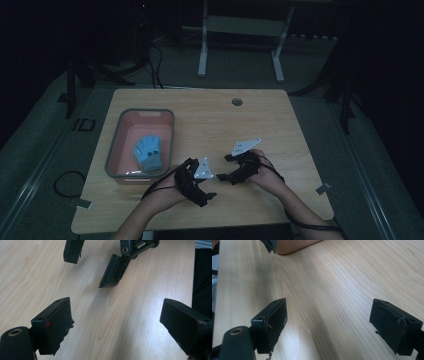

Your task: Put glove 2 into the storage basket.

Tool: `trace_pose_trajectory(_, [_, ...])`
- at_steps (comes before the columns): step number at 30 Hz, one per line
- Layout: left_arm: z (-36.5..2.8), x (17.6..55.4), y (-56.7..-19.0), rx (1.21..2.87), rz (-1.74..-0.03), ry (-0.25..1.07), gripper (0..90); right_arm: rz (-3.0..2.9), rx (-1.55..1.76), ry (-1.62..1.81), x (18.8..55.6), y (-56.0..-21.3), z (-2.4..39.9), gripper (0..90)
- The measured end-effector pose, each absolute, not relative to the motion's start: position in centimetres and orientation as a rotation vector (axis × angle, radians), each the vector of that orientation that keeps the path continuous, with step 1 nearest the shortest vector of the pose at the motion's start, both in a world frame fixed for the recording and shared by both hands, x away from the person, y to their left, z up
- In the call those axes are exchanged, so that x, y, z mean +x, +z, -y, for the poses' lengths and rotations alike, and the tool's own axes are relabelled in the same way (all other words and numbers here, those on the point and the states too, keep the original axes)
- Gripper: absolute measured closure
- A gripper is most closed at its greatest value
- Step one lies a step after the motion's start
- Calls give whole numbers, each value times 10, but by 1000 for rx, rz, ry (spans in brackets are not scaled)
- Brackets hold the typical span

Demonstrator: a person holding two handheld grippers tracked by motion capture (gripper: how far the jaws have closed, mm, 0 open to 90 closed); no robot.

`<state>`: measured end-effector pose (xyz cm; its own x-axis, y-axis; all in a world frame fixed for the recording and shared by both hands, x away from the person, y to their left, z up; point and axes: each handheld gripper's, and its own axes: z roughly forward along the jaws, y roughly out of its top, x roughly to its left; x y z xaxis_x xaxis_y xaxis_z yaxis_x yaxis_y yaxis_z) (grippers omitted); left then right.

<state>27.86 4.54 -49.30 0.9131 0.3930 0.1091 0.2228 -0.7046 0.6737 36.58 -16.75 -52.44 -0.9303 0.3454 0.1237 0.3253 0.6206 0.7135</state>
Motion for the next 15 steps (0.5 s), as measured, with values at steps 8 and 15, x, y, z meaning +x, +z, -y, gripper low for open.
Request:
trace_pose_trajectory(8, [-34, 277, -506, 2382, -412, 293, 112, -2782, 611, 1235, 361, -534, 187, 146])
trace_pose_trajectory(15, [-30, 276, -515, 2388, -394, 270, 118, -2757, 643, 1224, 358, -542, 209, 146])
